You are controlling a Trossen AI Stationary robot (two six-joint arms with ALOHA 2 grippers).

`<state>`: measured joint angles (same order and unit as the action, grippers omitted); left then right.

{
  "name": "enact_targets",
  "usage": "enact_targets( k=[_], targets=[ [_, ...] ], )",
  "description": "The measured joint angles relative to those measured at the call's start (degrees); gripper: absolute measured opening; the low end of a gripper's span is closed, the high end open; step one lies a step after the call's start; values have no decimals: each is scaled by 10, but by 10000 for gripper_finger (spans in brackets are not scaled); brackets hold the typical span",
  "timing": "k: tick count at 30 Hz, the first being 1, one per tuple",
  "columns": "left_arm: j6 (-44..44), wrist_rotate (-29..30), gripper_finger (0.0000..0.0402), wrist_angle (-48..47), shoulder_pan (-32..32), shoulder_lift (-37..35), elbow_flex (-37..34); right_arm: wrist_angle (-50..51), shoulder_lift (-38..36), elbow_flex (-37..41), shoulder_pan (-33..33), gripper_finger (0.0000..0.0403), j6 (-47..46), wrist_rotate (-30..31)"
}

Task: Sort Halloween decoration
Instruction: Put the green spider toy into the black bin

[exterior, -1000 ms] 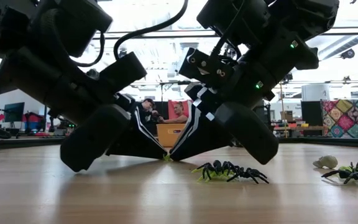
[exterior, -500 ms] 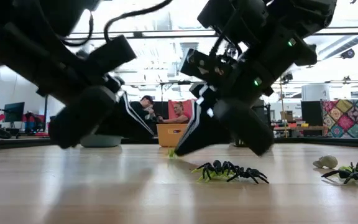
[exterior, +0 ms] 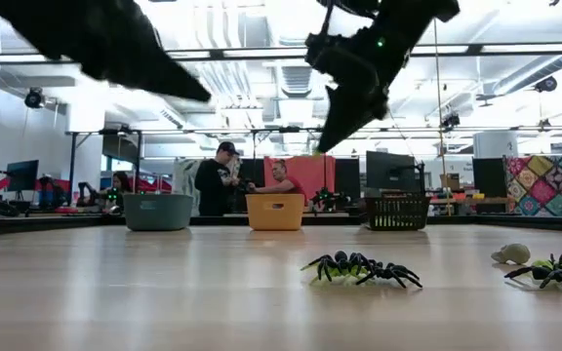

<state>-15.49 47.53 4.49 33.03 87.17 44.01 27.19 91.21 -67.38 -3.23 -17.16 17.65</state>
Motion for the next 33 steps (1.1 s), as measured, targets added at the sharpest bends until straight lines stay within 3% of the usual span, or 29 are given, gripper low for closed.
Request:
enact_targets(
  k=[7,12,16,26,33],
  targets=[
    [-3,0,0,2,23,-34,0,125,-76,2,200,8,-56,-139],
    [-5,1,0,6,26,-33,0,156,-81,19,355,8,-58,-151],
    [-7,1,0,7,25,-27,1,136,-64,40,436,8,-56,-150],
    [-4,22,0,9,25,-26,1,110,-45,54,471,11,-26,-138],
    [-3,25,0,9,25,-26,1,110,-45,54,471,51,-28,-135]
  ],
)
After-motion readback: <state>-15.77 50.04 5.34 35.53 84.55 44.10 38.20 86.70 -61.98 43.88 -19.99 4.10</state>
